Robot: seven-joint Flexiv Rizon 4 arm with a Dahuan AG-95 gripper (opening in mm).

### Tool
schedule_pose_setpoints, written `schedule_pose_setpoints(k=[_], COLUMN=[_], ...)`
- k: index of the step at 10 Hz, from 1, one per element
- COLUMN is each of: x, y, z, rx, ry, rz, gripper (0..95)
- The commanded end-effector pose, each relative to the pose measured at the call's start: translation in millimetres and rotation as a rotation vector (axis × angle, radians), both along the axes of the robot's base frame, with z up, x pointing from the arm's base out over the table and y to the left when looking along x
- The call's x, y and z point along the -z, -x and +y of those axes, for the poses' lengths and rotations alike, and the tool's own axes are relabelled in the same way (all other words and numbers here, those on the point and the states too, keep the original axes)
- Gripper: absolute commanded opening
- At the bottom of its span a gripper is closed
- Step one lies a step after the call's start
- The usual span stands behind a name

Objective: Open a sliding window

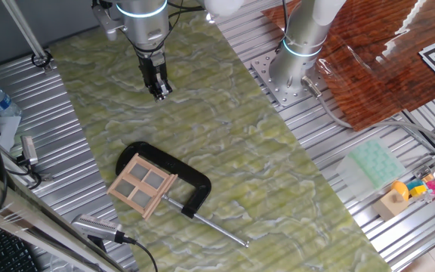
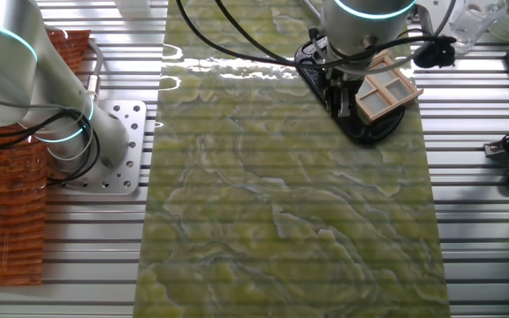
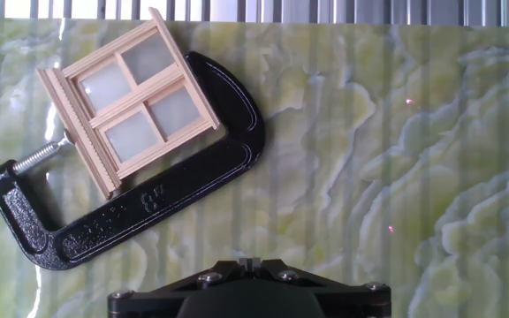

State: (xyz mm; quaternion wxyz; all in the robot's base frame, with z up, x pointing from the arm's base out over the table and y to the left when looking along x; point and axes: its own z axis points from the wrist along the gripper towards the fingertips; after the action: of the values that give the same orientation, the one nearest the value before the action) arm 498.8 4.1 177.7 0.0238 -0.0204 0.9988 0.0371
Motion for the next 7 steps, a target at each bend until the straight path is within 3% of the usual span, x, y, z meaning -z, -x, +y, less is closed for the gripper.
schedule_pose_setpoints(k=[1, 4, 7], x=[0.3, 0.6, 2.7], y=[-0.4, -0.6, -2.8], z=[0.2, 0.8, 5.8], rx=[-0.004, -0.01, -0.009], ry=[-0.002, 0.045, 0.054], rz=[0.002, 0.011, 0.012], gripper=[0.0, 0.0, 0.0])
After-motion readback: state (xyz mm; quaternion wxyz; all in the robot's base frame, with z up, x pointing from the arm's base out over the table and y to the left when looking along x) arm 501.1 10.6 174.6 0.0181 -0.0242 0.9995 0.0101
